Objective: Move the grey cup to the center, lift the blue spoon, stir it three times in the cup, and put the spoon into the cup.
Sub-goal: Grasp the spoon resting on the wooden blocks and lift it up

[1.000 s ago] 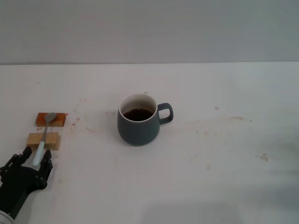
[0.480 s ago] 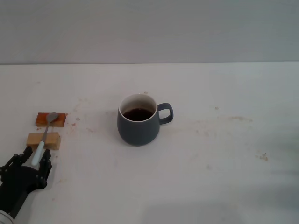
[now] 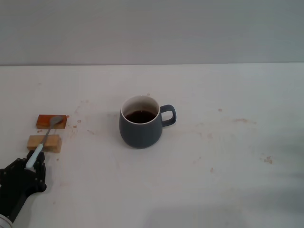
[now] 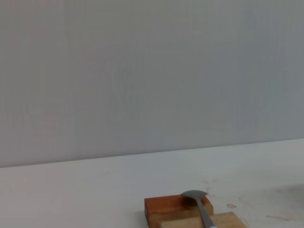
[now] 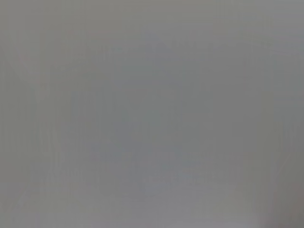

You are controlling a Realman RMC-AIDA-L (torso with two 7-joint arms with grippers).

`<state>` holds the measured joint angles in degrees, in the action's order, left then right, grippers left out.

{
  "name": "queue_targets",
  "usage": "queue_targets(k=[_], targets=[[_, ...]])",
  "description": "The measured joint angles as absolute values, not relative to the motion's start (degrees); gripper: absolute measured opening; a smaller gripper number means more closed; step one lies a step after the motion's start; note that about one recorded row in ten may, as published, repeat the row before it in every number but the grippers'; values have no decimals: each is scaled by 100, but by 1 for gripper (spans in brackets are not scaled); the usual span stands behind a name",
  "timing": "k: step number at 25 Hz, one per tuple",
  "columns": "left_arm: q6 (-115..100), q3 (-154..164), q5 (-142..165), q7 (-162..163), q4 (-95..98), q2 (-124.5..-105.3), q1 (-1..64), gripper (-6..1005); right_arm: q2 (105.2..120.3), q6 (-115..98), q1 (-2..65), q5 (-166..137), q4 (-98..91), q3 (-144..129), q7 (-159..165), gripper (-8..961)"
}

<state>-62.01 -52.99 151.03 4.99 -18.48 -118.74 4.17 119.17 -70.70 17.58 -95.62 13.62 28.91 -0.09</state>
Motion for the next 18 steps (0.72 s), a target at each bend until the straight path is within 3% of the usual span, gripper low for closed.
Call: queue_targets(k=[3, 18], targets=[[-6217, -5290, 15101, 500, -1850, -11873, 413, 175, 11918, -7073, 1759, -9562, 1362, 2891, -9, -1], [-6387, -5226, 15157, -19, -2394, -11815, 265, 168, 11918, -7076, 1757, -9561, 1372, 2892, -9, -1]])
